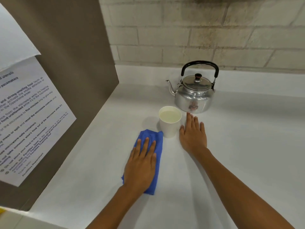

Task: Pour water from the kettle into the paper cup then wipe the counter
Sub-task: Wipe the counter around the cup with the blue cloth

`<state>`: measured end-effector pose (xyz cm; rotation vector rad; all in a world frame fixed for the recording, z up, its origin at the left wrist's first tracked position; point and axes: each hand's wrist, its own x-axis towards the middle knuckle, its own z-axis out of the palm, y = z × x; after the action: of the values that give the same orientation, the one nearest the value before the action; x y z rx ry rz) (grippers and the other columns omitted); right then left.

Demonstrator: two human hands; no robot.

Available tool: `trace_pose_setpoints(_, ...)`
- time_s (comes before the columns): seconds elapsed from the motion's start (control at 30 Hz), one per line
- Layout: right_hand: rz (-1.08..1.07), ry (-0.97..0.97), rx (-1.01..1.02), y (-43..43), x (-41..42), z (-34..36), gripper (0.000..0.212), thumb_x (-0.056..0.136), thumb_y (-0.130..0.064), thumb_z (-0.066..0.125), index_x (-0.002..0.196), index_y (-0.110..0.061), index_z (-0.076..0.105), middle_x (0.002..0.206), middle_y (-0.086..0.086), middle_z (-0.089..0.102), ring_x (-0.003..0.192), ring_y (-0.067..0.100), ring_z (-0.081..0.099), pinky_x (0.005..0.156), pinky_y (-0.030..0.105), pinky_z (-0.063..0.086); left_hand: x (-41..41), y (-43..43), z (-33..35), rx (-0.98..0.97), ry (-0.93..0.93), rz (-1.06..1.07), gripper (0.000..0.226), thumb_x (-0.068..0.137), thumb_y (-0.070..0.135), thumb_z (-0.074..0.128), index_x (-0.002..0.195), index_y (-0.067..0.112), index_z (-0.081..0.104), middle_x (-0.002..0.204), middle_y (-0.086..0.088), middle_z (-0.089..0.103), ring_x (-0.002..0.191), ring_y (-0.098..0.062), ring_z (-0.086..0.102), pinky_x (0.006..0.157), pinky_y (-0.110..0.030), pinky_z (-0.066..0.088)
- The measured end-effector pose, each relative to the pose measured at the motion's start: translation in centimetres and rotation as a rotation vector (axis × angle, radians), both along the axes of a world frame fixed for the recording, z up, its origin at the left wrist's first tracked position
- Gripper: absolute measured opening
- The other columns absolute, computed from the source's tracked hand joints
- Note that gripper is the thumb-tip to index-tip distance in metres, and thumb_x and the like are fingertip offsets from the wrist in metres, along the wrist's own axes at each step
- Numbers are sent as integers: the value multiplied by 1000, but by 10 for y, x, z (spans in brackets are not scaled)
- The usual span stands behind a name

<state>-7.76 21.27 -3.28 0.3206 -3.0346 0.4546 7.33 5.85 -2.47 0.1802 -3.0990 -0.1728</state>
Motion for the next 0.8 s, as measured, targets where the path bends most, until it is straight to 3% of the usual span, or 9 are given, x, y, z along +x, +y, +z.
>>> trace_pose_setpoints(0.1,-5,5,-5,0,0,0,58,97,-31,19,146,-9,-4,158,11,10,145,24,8,119,43,6,8,-26,-5,-49,-45,94,47,94,36,-2,130,21,-29,153,-5,-21,135,-24,-27,116,-31,-7)
trace_pose_setpoints(0.17,-5,-1,-27,0,1,1,59,97,-29,20,146,-9,-4,158,12,10,145,24,8,119,42,5,10,-19,-6,-45,-65,123,51,97,33,6,129,18,-31,154,-7,-19,131,-26,-29,116,-35,-5)
trace_pose_setpoints(0.23,9,-16,-81,1,2,6,58,97,-27,24,146,-8,-2,157,13,13,144,25,10,119,41,6,15,5,-4,-47,-26,59,59,98,32,20,135,14,-23,155,-10,-8,139,-31,-16,117,-39,3)
trace_pose_setpoints(0.33,39,-10,-206,6,10,15,57,97,-21,29,146,-7,3,156,13,17,144,25,12,119,40,8,21,41,1,-7,84,-50,62,93,34,42,141,18,7,153,-10,21,140,-33,16,112,-41,23)
trace_pose_setpoints(0.47,-84,31,-419,26,34,32,52,97,-13,33,145,-6,15,152,17,26,142,29,18,118,42,15,14,73,-4,56,-22,-150,56,99,31,15,136,16,-24,153,-7,-19,132,-28,-30,111,-39,-14)
trace_pose_setpoints(0.57,-173,45,-516,30,68,44,46,98,-15,32,142,-7,24,152,13,28,143,26,16,118,41,15,8,82,1,189,-28,-242,54,100,31,15,142,18,-16,153,-2,-20,130,-21,-33,114,-35,-11)
trace_pose_setpoints(0.67,-137,25,-453,8,110,49,45,98,-20,31,142,-8,28,155,11,23,144,23,11,119,37,10,0,50,14,632,55,-199,49,100,27,21,145,23,4,153,13,-8,138,-3,-14,112,-21,-4)
trace_pose_setpoints(0.73,-75,-37,-356,-19,134,46,49,99,-26,26,144,-8,21,157,11,14,145,23,6,119,35,4,-14,13,20,679,131,-138,48,100,23,24,145,22,10,154,12,1,139,-1,-5,112,-20,0)
trace_pose_setpoints(0.8,-38,-90,-176,-45,151,35,55,99,-34,19,147,-9,6,158,12,-2,145,26,-6,117,38,-6,-35,-20,19,555,88,-60,48,100,24,23,146,17,10,157,3,3,143,-9,-2,115,-26,3)
